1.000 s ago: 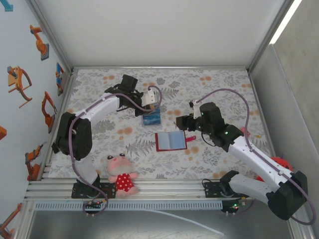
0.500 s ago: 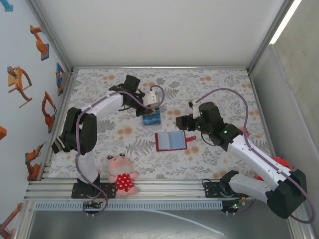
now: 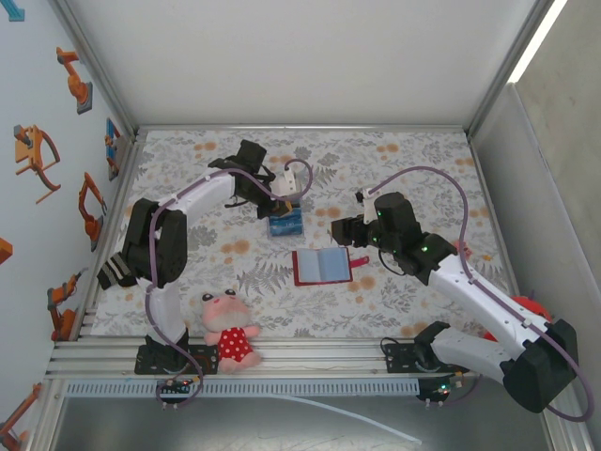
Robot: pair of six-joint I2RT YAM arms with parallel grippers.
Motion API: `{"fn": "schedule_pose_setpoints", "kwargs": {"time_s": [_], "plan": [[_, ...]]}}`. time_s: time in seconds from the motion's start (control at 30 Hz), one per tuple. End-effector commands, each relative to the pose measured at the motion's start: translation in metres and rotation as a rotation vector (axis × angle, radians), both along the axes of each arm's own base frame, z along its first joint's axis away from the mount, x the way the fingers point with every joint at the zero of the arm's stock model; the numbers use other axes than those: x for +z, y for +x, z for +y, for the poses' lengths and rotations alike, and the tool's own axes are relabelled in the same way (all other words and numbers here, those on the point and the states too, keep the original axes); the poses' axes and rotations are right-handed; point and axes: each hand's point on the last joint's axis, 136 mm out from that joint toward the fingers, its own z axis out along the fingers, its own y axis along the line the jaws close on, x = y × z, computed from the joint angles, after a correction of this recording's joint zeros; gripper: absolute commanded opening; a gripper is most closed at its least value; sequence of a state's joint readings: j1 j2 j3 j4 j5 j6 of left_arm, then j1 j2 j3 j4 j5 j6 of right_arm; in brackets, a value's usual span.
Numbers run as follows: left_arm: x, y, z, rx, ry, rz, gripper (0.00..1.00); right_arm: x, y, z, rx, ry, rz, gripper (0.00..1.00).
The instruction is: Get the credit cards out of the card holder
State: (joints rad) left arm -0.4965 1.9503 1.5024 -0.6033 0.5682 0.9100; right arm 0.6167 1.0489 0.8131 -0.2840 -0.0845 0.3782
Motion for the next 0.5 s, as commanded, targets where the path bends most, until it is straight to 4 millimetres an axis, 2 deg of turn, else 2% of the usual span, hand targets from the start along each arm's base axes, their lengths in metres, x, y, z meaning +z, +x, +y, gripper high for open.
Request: {"fn": "schedule_pose_setpoints", "kwargs": {"time_s": [0.0,0.3,0.47], "plan": [[-0.003,-0.002,0.000,-0.021,0.002,0.026,0.06,0.014,0.005,0.001,-0.016,0.017,-0.016,0.72],[-0.011,-0.002,-0.001,-0.030,0.007,0.044,0.06,0.013,0.005,0.002,-0.016,0.018,-0.014,0.72],[-0.013,-0.002,-0.002,-0.024,0.010,0.053,0.14,0.014,0.005,0.002,-0.011,0.018,-0.014,0.72]]}}
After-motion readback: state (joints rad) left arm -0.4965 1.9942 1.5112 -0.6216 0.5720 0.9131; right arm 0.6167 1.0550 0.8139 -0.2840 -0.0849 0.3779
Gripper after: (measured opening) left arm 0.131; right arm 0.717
